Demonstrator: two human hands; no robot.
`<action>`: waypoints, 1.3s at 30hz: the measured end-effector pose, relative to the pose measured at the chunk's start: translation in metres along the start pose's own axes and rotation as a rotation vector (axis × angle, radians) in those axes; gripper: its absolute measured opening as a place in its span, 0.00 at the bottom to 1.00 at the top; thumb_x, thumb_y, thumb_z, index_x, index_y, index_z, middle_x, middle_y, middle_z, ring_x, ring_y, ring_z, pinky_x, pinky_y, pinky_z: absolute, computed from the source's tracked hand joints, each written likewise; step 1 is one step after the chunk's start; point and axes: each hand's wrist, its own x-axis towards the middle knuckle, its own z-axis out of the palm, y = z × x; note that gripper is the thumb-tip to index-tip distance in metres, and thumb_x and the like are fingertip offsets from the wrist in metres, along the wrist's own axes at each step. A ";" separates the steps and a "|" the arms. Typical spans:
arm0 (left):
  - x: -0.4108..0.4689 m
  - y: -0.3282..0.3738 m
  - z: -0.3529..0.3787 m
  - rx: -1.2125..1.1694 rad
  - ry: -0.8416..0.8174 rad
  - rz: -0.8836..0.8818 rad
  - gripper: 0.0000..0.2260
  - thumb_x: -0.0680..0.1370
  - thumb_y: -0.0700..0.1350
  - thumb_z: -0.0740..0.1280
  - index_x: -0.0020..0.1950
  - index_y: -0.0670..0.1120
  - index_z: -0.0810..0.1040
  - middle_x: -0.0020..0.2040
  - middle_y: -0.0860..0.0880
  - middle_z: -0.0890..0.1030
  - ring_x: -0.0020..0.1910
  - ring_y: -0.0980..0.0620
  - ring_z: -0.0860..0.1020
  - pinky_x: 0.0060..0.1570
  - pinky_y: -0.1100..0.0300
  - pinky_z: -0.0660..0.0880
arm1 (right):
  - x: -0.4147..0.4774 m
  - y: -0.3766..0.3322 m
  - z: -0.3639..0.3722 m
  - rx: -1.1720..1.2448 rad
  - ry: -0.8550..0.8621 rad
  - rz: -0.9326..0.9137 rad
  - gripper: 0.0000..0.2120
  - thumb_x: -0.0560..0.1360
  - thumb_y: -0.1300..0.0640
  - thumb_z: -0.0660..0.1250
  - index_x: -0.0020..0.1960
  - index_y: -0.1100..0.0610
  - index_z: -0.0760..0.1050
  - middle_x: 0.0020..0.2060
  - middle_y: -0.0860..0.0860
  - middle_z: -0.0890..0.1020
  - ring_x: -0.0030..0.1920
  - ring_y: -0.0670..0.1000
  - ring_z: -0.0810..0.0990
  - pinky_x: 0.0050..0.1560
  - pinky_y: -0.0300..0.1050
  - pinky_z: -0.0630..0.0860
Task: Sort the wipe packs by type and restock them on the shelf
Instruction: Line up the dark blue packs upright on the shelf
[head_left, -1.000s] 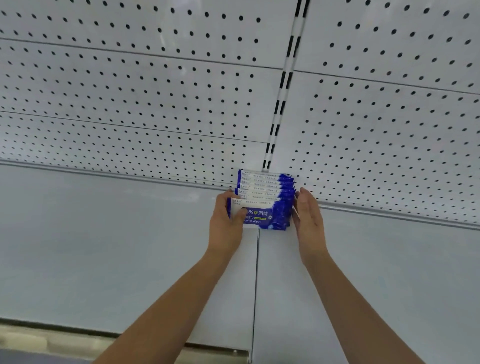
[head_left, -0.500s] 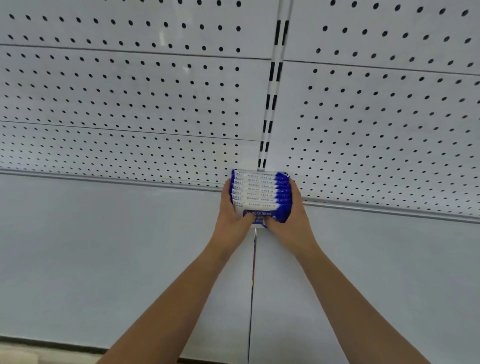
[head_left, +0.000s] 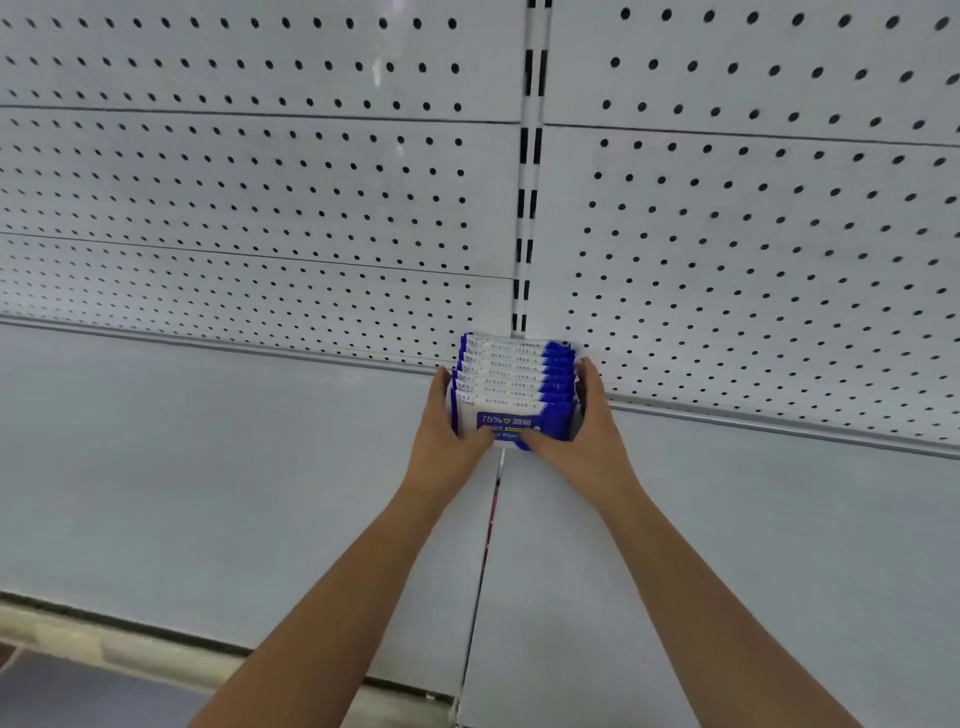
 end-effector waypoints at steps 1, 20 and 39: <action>-0.005 0.000 -0.002 0.003 0.007 -0.011 0.41 0.69 0.50 0.74 0.79 0.54 0.60 0.73 0.57 0.72 0.71 0.59 0.71 0.69 0.54 0.72 | -0.002 -0.002 -0.003 0.006 -0.012 -0.001 0.47 0.68 0.57 0.80 0.76 0.42 0.55 0.64 0.28 0.67 0.59 0.23 0.69 0.51 0.21 0.69; -0.168 0.002 0.016 0.020 -0.179 0.123 0.36 0.78 0.60 0.67 0.81 0.61 0.51 0.81 0.61 0.55 0.78 0.59 0.56 0.76 0.54 0.57 | -0.201 -0.021 -0.057 0.046 0.141 0.048 0.39 0.76 0.56 0.73 0.80 0.45 0.55 0.77 0.40 0.62 0.76 0.42 0.62 0.77 0.46 0.60; -0.451 0.036 0.331 0.035 -0.771 0.178 0.41 0.72 0.66 0.69 0.81 0.62 0.52 0.78 0.64 0.56 0.75 0.64 0.57 0.72 0.57 0.57 | -0.565 0.037 -0.339 -0.101 0.678 0.255 0.39 0.75 0.46 0.70 0.80 0.45 0.54 0.78 0.43 0.61 0.77 0.46 0.62 0.77 0.53 0.61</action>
